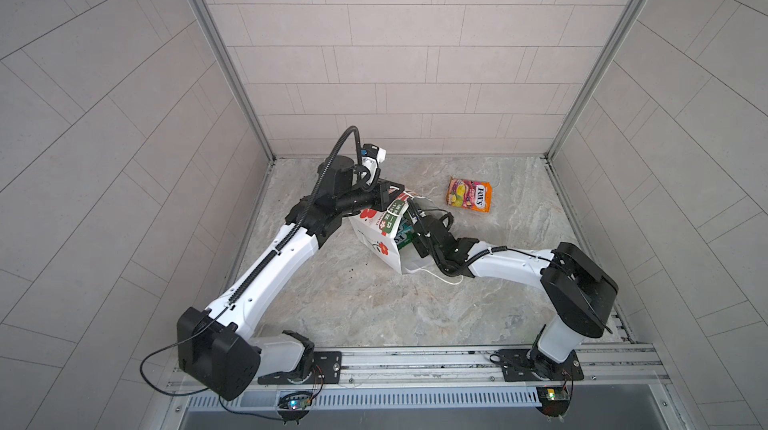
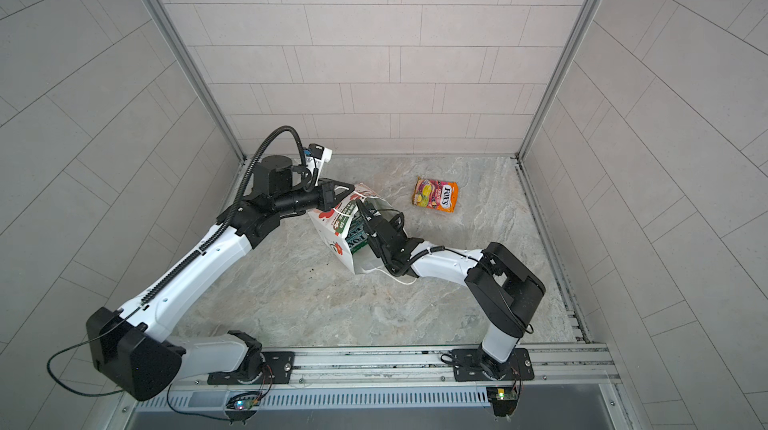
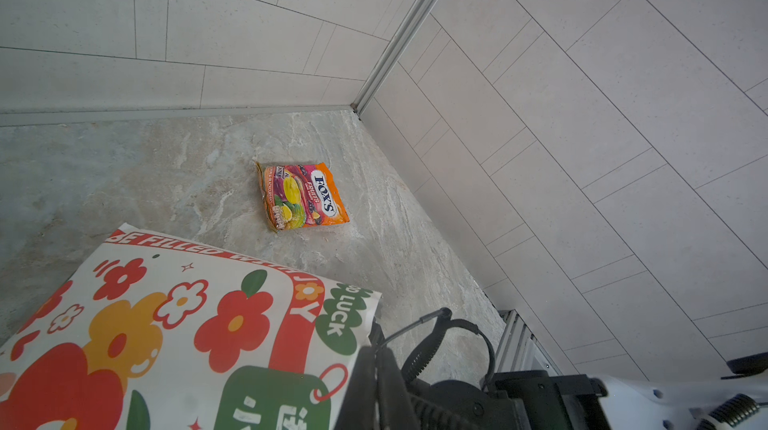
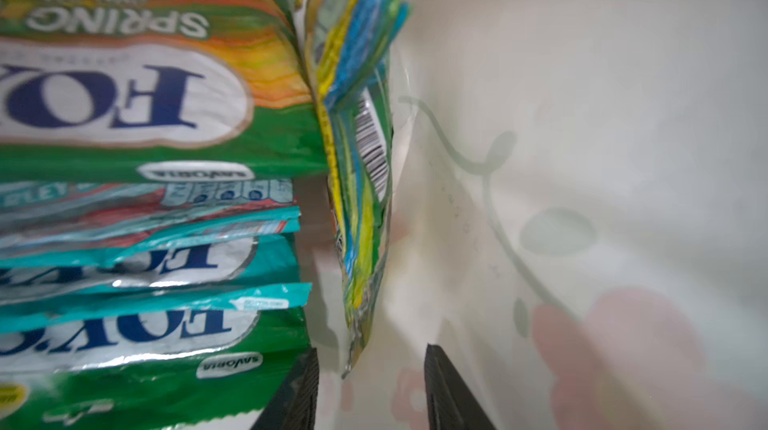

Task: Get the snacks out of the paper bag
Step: 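Close the right gripper on the yellow-striped packet inside the bag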

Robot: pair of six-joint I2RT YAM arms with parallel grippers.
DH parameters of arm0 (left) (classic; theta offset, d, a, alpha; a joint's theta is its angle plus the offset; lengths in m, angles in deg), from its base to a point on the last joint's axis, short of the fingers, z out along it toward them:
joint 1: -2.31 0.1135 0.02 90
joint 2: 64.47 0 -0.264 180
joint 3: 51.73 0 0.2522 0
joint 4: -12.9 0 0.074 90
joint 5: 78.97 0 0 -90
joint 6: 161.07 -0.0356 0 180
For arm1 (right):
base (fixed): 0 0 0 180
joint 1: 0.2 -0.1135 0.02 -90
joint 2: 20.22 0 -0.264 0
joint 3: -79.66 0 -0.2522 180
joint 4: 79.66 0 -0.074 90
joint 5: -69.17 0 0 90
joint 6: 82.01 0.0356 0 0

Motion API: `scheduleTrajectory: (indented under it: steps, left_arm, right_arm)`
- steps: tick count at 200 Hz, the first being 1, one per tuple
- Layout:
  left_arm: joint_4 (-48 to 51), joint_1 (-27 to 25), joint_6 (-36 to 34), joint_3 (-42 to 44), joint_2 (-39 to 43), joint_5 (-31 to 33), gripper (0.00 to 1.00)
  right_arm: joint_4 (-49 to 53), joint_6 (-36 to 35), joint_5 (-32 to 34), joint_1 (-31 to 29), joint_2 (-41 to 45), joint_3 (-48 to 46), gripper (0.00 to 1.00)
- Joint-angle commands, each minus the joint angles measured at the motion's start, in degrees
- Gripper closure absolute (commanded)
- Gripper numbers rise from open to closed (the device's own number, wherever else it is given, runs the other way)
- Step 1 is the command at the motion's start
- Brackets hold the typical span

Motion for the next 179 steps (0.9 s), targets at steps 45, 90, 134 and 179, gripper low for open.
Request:
scheduleTrajectory:
  steps: [45,90,134,179]
  left_arm:
    - [-1.9,0.6,0.2,-1.0,1.8,-1.0,1.0]
    - [-1.9,0.5,0.1,-1.0,1.8,-0.9,1.0]
    - [-1.6,0.5,0.0,-0.8,1.8,0.3,1.0]
    - [1.4,0.5,-1.2,-1.4,1.3,4.6,1.0]
  right_arm:
    - [-2.2,-0.8,-2.0,0.9,-6.7,5.5,0.55]
    - [-1.0,-0.8,-5.1,2.4,-9.6,8.5,0.73]
    - [-1.3,-1.3,-8.2,3.0,-6.9,6.7,1.0]
    - [-2.0,-1.1,-11.0,3.0,1.4,1.1,1.0]
